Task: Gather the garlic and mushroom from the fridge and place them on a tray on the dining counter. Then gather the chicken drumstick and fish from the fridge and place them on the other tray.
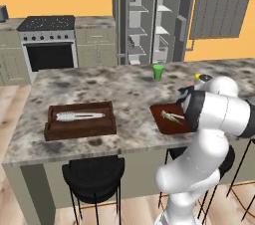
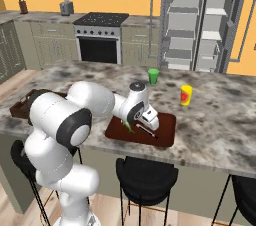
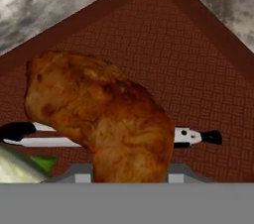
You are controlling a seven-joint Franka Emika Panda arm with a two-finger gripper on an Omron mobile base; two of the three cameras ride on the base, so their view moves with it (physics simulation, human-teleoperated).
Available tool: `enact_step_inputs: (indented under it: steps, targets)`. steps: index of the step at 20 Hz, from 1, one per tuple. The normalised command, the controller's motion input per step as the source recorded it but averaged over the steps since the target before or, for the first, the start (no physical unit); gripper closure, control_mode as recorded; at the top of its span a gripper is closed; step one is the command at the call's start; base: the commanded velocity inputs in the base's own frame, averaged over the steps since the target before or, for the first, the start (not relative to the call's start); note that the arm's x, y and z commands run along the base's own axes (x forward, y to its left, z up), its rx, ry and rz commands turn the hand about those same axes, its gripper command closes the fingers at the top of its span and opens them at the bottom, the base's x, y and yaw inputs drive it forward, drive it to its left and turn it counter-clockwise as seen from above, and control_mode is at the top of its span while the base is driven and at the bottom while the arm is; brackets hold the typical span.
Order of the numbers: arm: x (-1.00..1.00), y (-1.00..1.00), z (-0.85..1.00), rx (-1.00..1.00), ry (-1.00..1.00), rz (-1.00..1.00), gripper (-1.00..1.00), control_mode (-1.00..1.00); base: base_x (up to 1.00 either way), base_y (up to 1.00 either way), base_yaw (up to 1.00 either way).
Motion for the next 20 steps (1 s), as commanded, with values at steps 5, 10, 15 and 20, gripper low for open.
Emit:
enact_step_inputs:
  steps: [5,10,15,20]
  targets:
    - [0.33,-0.02,-0.31,0.00,0.02,0.00,1.00,-1.00,0.00,0.00,0.00]
    - [0.34,-0.02,-0.34,0.00,0.03,0.00,1.00,-1.00,0.00,0.00,0.00]
    - [0.37,0.00,-0.35,0.00,0.06,0.01,-1.00,-1.00,0.00,0.00,0.00]
    - [0.11,-0.04,-0.10,0.00,0.02,0.00,-1.00,-1.00,0.00,0.00,0.00]
